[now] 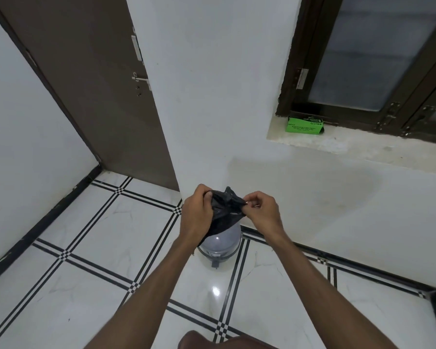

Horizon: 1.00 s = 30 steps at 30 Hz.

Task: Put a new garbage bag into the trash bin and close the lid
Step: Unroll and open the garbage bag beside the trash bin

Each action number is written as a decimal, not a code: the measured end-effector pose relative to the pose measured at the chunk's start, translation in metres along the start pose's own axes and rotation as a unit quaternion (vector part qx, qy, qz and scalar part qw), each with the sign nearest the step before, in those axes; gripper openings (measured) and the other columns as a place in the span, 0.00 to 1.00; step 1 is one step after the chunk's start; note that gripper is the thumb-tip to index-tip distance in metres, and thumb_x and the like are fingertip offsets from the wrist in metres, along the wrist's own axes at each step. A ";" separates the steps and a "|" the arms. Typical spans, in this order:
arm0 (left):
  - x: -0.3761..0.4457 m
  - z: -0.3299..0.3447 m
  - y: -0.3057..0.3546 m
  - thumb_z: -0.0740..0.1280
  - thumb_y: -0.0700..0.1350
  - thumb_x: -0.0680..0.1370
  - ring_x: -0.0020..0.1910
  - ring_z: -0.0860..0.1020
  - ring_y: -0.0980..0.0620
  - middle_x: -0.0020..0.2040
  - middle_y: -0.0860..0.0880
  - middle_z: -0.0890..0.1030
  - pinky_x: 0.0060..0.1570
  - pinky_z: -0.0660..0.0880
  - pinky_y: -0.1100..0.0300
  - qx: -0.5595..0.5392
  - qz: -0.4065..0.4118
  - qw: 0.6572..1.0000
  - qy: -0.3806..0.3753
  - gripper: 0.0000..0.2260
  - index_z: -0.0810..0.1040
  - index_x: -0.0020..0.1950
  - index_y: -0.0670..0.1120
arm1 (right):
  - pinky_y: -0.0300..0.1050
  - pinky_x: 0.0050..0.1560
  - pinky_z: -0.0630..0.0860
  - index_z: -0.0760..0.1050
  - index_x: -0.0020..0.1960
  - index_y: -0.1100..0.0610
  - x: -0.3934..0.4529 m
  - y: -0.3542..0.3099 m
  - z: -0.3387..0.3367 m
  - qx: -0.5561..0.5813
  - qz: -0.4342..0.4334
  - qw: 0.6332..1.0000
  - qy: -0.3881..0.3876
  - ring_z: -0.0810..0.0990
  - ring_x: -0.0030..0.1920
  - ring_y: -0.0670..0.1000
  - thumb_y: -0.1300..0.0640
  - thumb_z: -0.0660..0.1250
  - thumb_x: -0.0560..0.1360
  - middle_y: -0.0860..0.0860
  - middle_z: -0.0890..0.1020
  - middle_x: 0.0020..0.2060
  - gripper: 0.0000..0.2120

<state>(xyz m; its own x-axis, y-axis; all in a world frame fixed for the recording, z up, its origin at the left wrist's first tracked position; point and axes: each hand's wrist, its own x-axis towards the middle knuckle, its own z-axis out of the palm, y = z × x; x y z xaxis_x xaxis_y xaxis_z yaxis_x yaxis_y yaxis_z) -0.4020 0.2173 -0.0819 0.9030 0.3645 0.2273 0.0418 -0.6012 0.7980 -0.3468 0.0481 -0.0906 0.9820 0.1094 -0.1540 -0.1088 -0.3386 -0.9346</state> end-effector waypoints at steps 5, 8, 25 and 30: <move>-0.013 -0.007 -0.006 0.59 0.54 0.82 0.36 0.78 0.51 0.37 0.53 0.78 0.35 0.76 0.53 0.103 0.066 0.990 -0.063 0.10 0.73 0.51 0.48 | 0.41 0.38 0.80 0.81 0.44 0.55 0.007 -0.008 -0.017 -0.007 -0.020 0.995 0.096 0.80 0.35 0.47 0.65 0.68 0.70 0.50 0.82 0.36 0.07; -0.017 -0.007 -0.011 0.70 0.62 0.72 0.38 0.78 0.55 0.39 0.55 0.78 0.38 0.75 0.59 0.091 0.047 0.986 -0.134 0.19 0.76 0.55 0.52 | 0.45 0.39 0.84 0.79 0.46 0.57 0.011 -0.012 -0.017 0.062 0.002 0.995 0.077 0.84 0.42 0.53 0.65 0.65 0.75 0.55 0.83 0.42 0.06; -0.002 0.002 -0.028 0.59 0.47 0.83 0.53 0.83 0.46 0.55 0.43 0.84 0.46 0.81 0.54 -0.326 -0.344 0.880 -0.011 0.11 0.77 0.60 0.44 | 0.55 0.65 0.71 0.74 0.66 0.45 -0.015 0.014 -0.014 0.141 0.112 0.962 -0.204 0.77 0.63 0.47 0.35 0.71 0.71 0.44 0.81 0.62 0.27; 0.004 0.001 -0.020 0.59 0.44 0.83 0.50 0.82 0.45 0.52 0.43 0.83 0.42 0.79 0.56 -0.333 -0.346 0.877 -0.024 0.09 0.76 0.58 0.42 | 0.56 0.64 0.77 0.78 0.61 0.55 -0.039 0.037 0.008 0.150 0.129 0.942 -0.271 0.82 0.59 0.53 0.52 0.74 0.74 0.51 0.85 0.56 0.17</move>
<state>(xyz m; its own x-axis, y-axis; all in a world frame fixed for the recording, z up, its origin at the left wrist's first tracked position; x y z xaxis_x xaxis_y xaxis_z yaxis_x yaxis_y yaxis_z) -0.3988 0.2298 -0.0972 0.7775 0.4385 -0.4508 0.3425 0.3059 0.8883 -0.3908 0.0384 -0.1220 0.7023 0.5479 -0.4545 -0.4521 -0.1499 -0.8793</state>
